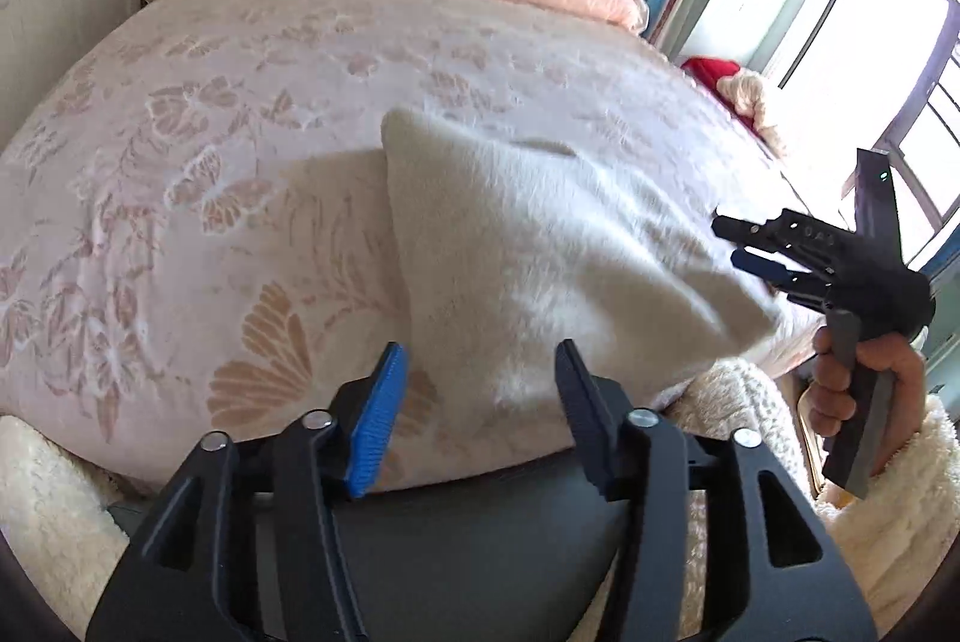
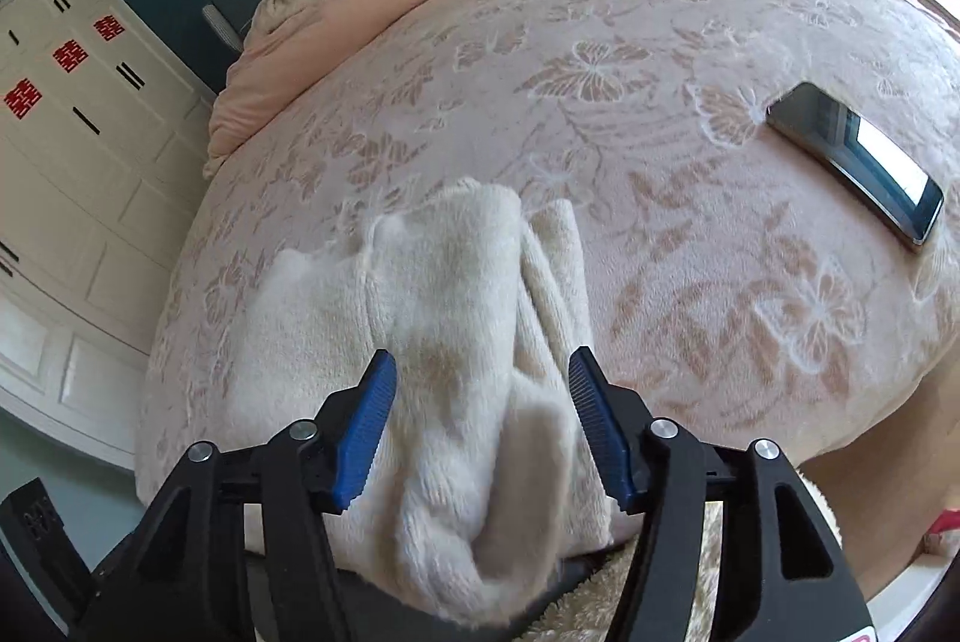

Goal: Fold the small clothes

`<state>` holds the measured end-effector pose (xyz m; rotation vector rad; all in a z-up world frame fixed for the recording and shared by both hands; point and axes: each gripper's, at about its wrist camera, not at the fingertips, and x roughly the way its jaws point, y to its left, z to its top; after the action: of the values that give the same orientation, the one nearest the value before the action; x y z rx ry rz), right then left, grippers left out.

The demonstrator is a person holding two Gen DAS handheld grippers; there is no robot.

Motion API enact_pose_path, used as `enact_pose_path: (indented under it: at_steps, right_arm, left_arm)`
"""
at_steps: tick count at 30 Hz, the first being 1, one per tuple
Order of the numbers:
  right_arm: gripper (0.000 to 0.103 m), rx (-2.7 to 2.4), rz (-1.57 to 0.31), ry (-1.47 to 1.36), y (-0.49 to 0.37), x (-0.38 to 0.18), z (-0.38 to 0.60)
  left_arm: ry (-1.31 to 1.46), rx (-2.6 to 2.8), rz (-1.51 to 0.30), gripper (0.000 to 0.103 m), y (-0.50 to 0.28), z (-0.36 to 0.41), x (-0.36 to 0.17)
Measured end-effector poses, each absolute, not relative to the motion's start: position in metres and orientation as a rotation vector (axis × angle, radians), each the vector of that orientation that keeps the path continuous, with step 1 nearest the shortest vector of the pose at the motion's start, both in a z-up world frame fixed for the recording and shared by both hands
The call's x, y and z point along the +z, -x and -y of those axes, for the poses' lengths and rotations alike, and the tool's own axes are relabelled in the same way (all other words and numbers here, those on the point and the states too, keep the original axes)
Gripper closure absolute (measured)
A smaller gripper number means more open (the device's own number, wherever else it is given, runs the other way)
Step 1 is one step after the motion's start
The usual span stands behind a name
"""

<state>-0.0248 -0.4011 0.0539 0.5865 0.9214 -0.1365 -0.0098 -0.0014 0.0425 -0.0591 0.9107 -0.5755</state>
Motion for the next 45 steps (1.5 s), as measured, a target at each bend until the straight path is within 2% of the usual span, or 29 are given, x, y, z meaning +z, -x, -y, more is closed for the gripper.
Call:
enact_pose_path:
  at_steps: [1,3,5,6,7,8,12,14,18,19,21,23,24,26,27,30,31,32,33,34,36,37,39,43,45]
  right_arm:
    - [0.04,-0.132,-0.929,-0.584,0.015,0.053,0.402]
    - [0.033,-0.1,-0.973,-0.607,-0.007,0.041,0.402]
    - [0.033,-0.088,-1.029,-0.602,-0.028,0.023,0.394]
    - [0.038,-0.066,-1.063,-0.597,-0.037,0.014,0.388]
    - [0.051,-0.057,-1.096,-0.586,-0.044,0.009,0.382]
    - [0.092,-0.05,-1.102,-0.569,-0.048,0.012,0.377]
    - [0.093,0.014,-0.838,-0.503,-0.028,0.092,0.372]
    - [0.093,-0.008,-0.811,-0.481,-0.025,0.095,0.382]
    - [0.089,-0.122,-1.148,-0.447,-0.05,-0.004,0.405]
    - [0.089,-0.105,-1.106,-0.495,-0.042,-0.005,0.409]
    - [0.081,-0.1,-1.015,-0.557,-0.021,0.016,0.413]
    - [0.077,-0.108,-0.94,-0.57,0.01,0.042,0.41]
    - [0.073,-0.111,-0.92,-0.571,0.027,0.051,0.408]
    - [0.042,-0.107,-0.933,-0.598,0.056,0.053,0.403]
    - [0.038,-0.098,-0.963,-0.615,0.068,0.045,0.399]
    - [0.038,-0.079,-1.074,-0.656,0.086,0.011,0.385]
    - [0.039,-0.088,-1.096,-0.657,0.086,0.002,0.378]
    - [0.05,-0.097,-1.096,-0.656,0.085,-0.003,0.375]
    - [0.067,-0.114,-1.083,-0.648,0.084,0.0,0.373]
    - [0.077,-0.112,-1.054,-0.645,0.083,0.008,0.373]
    - [0.086,-0.091,-0.962,-0.655,0.082,0.035,0.376]
    - [0.087,-0.081,-0.925,-0.647,0.084,0.048,0.377]
    - [0.088,-0.089,-0.905,-0.611,0.085,0.06,0.38]
    - [0.087,-0.14,-1.166,-0.531,0.076,-0.011,0.376]
    - [0.083,-0.155,-1.146,-0.567,0.086,-0.005,0.377]
  left_arm:
    - [0.065,-0.559,-0.886,0.033,0.007,0.002,0.051]
    - [0.088,-0.559,-0.897,0.031,-0.004,0.008,0.059]
    - [0.076,-0.528,-0.923,0.031,-0.016,0.019,0.056]
    - [0.046,-0.514,-0.924,0.031,-0.021,0.026,0.054]
    - [0.005,-0.493,-0.925,0.031,-0.025,0.034,0.051]
    - [-0.035,-0.47,-0.936,0.031,-0.029,0.04,0.047]
    - [-0.096,-0.45,-0.988,0.032,-0.032,0.054,0.035]
    - [-0.105,-0.449,-1.004,0.032,-0.031,0.055,0.026]
    - [-0.117,-0.439,-1.054,0.032,-0.032,0.058,0.001]
    - [-0.105,-0.45,-1.065,0.032,-0.031,0.057,0.0]
    - [-0.1,-0.476,-1.054,0.031,-0.024,0.049,0.006]
    - [-0.149,-0.502,-1.028,0.027,-0.012,0.041,0.012]
    - [-0.182,-0.513,-1.021,0.025,-0.006,0.037,0.013]
    - [-0.231,-0.528,-1.014,0.021,0.006,0.029,0.009]
    - [-0.236,-0.525,-1.029,0.02,0.009,0.026,0.004]
    - [-0.184,-0.521,-1.112,0.02,0.001,0.025,-0.016]
    - [-0.167,-0.519,-1.117,0.021,-0.002,0.026,-0.021]
    - [-0.166,-0.518,-1.111,0.023,-0.004,0.03,-0.024]
    - [-0.186,-0.52,-1.106,0.031,-0.006,0.035,-0.026]
    - [-0.219,-0.52,-1.101,0.052,-0.007,0.04,-0.028]
    - [-0.234,-0.516,-1.123,0.075,-0.012,0.041,-0.028]
    - [-0.189,-0.514,-1.139,0.081,-0.015,0.038,-0.025]
    - [-0.158,-0.477,-1.146,0.081,-0.019,0.03,-0.021]
    - [-0.189,-0.455,-1.202,0.081,-0.019,0.033,-0.04]
    - [-0.25,-0.453,-1.199,0.078,-0.013,0.038,-0.042]
